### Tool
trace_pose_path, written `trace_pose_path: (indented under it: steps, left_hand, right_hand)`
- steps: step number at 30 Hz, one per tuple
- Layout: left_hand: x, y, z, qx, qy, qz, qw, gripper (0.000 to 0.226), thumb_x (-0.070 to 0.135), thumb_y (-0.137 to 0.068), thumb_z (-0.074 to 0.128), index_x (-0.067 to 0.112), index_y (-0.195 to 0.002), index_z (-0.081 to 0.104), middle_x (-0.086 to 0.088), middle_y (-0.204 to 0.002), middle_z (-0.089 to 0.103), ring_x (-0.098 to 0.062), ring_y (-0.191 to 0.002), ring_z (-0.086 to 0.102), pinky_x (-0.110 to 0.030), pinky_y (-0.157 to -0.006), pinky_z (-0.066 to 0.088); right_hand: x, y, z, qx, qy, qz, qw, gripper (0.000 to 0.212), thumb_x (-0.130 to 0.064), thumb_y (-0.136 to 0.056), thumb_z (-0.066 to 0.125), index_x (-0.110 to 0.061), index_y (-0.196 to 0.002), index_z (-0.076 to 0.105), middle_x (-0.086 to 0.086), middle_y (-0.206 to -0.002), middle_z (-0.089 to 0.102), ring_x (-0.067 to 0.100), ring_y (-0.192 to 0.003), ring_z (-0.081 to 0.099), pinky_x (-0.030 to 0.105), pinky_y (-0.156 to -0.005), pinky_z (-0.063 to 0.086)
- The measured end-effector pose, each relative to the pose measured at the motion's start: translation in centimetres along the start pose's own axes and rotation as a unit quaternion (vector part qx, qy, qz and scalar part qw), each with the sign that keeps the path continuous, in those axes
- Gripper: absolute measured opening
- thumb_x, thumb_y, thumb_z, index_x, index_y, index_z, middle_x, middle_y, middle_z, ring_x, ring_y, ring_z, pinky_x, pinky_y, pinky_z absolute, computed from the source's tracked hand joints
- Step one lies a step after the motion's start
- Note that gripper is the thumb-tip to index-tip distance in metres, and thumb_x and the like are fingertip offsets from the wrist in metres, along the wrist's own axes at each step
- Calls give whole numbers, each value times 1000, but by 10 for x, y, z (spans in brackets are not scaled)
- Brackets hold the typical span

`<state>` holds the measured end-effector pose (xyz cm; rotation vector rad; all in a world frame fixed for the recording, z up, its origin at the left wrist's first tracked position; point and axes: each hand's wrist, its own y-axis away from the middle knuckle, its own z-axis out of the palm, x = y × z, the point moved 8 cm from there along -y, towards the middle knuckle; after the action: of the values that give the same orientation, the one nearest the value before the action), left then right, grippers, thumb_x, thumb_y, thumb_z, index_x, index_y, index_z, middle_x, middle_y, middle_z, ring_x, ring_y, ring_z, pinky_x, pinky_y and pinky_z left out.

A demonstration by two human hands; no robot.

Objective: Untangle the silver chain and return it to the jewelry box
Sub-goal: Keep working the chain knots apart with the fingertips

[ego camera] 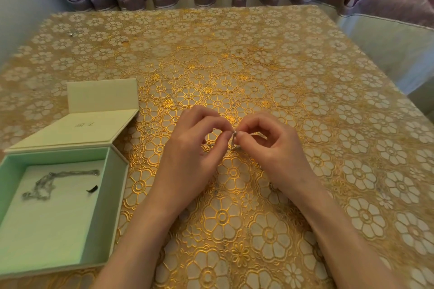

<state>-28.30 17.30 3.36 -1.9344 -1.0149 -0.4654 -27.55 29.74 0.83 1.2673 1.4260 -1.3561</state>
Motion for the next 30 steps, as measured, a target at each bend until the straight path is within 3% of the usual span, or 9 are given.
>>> trace_pose_path:
  steps: [12,15,18,30]
  left_hand:
    - [1,0,-2,20,26,-14,999,7,19,-81,54,15,-81,59,5,-87,55,-6,-79,50,-19,-63,42]
    - [0,-2,-4,22,35,-9,999,6,19,-82,54,16,-81,59,5,-86,56,-9,-81,52,-19,-63,42]
    - [0,-1,0,9,36,-1,999,9,22,-85,55,17,-87,62,5,-90,55,-6,-86,50,-15,-67,40]
    - [-1,-1,0,10,40,-1,999,6,26,-84,56,26,-89,60,7,-89,50,-9,-84,48,-16,-68,38]
  right_hand:
    - [3,-1,-6,27,-17,17,999,15,-8,-68,57,-21,-61,56,1,-75,59,16,-73,58,27,-67,52]
    - [2,-1,-5,21,-16,18,999,8,-13,-72,58,-20,-67,59,1,-76,59,20,-74,60,22,-66,50]
    - [1,0,-3,5,-15,18,1000,5,-16,-75,58,-19,-73,61,3,-80,60,12,-73,60,17,-66,48]
    - [0,0,2,-30,-23,11,999,8,-13,-74,58,-20,-70,60,-2,-84,57,1,-74,55,12,-65,45]
